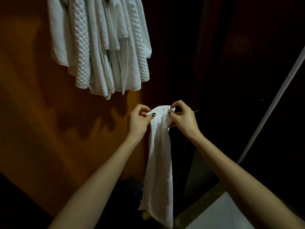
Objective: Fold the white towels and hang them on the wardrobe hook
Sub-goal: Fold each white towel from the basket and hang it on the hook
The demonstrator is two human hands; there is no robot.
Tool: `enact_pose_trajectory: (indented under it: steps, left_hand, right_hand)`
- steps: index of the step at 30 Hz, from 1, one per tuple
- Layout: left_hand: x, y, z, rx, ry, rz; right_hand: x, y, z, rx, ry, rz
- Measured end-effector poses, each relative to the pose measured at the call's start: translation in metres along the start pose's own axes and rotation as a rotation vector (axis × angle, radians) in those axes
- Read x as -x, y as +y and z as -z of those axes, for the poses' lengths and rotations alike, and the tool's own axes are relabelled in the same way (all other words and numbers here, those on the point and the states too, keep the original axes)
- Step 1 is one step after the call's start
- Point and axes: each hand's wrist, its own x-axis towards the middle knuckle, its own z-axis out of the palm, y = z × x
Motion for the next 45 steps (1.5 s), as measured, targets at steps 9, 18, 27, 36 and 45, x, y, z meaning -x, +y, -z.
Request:
enact_pose_trajectory:
  steps: [9,18,27,36,45]
  left_hand:
    - [-0.008,0.003,0.015,0.314,0.045,0.147]
    - [-0.016,0.004,0.021,0.369,-0.080,0.139]
    - [-0.027,0.009,0.027,0.388,-0.087,0.098]
    - [-0.025,0.017,0.031,0.479,-0.227,-0.042]
    - [-0.006,0.005,0.027,0.138,-0.154,-0.291]
  right_hand:
    - [0.005,-0.013,0.006,-0.108,-0.320,0.036]
    - [-0.005,-0.026,0.002,0.189,-0.199,0.389]
    - [-0.027,-0.054,-0.002,0.394,-0.358,0.469]
    - [-0.044,-0.070,-0.003,0.406,-0.331,0.460]
    - [-0.050,-0.095,-0.003,0.516,-0.312,0.580]
